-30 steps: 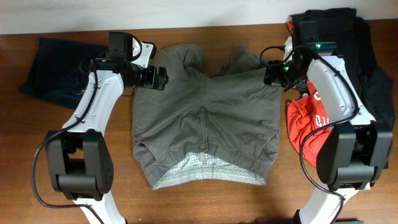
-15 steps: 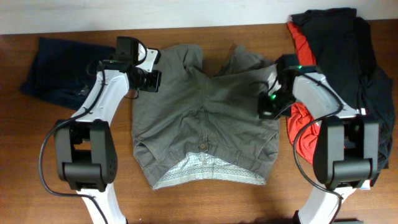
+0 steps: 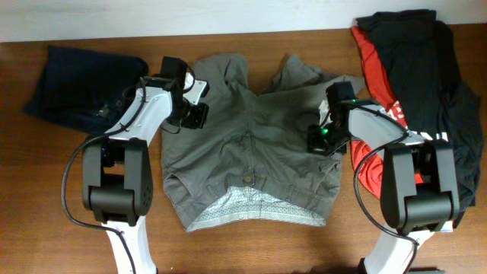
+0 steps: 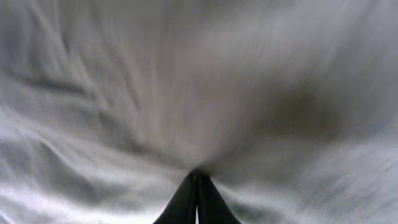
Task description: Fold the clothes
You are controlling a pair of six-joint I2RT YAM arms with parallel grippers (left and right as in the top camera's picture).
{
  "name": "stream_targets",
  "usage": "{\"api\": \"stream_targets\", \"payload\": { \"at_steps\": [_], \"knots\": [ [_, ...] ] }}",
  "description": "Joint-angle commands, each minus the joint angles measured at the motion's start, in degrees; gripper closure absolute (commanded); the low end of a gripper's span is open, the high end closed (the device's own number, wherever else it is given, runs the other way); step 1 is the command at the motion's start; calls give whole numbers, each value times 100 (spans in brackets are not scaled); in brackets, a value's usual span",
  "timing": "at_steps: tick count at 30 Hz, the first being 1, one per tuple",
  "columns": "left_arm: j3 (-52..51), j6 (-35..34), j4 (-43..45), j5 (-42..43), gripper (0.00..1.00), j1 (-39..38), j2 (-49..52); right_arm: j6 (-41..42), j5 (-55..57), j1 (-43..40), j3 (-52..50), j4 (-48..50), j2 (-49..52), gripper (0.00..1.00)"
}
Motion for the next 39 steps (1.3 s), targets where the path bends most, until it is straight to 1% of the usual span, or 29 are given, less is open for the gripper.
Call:
{"api": "stream_targets", "payload": {
  "at_steps": [1, 4, 9, 14, 18, 24, 30, 37, 39],
  "knots": [
    [72, -153, -369, -111, 98, 20, 48, 92, 820, -240, -164, 363, 122, 92],
    [72, -367, -673, 13, 99, 4, 48, 92, 940, -356, -164, 772, 160, 92],
    [68, -367, -1056, 907, 98, -199, 48, 94, 935, -529, -160, 1733, 562, 92],
    [68, -385, -1141, 981, 97, -656, 48, 92, 938, -538, -20, 2264, 1174, 92],
    [68, -382, -1137, 955, 97, -1106, 48, 90, 935, -538, 323, 2271, 1631, 92],
    [68, -461, -885, 957, 96, -1552, 48, 46, 935, -538, 901, 2369, 1816, 92],
    [68, -560, -365, 957, 96, -1891, 48, 48, 911, -538, 1488, 2549, 1816, 92],
    [74, -560, 133, 957, 96, -2059, 48, 50, 911, -531, 1867, 2852, 1818, 92],
    [133, -557, 269, 931, 96, -2041, 46, 48, 885, -533, 1989, 2809, 1818, 92]
  ]
}}
